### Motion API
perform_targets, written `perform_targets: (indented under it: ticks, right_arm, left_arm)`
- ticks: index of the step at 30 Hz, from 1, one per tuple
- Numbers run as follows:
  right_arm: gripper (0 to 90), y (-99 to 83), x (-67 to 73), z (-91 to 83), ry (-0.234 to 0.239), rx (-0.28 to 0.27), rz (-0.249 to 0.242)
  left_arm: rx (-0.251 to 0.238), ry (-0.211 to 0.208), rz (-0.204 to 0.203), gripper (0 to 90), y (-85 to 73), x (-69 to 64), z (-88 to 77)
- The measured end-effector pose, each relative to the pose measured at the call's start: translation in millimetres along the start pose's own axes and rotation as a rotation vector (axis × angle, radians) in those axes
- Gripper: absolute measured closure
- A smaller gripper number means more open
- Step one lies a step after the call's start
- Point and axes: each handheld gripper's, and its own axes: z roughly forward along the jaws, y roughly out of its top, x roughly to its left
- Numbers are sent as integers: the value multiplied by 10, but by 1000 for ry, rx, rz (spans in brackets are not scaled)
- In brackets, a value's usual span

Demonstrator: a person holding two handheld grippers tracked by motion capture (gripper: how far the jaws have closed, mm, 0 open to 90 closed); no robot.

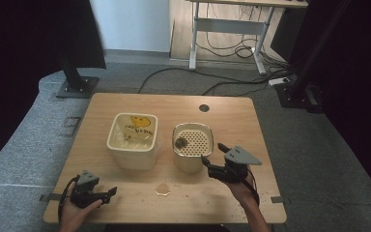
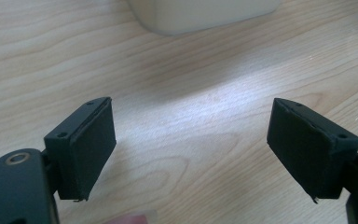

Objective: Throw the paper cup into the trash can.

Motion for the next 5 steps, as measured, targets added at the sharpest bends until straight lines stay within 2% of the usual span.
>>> perform_targets:
  ticks: [1,4,5]
  right_arm:
    - [246,0,0,0,0,0,0]
    - [245,-215,-8,-66,-14,-9,19]
    - [245,-215,-8,-66,-14,-9,19]
  left_arm:
    - [0,0,0,153,0,0,0]
    - [-6,-4,13,153,29,-23,-1]
    - [-9,-4,12,153,35,-27,2]
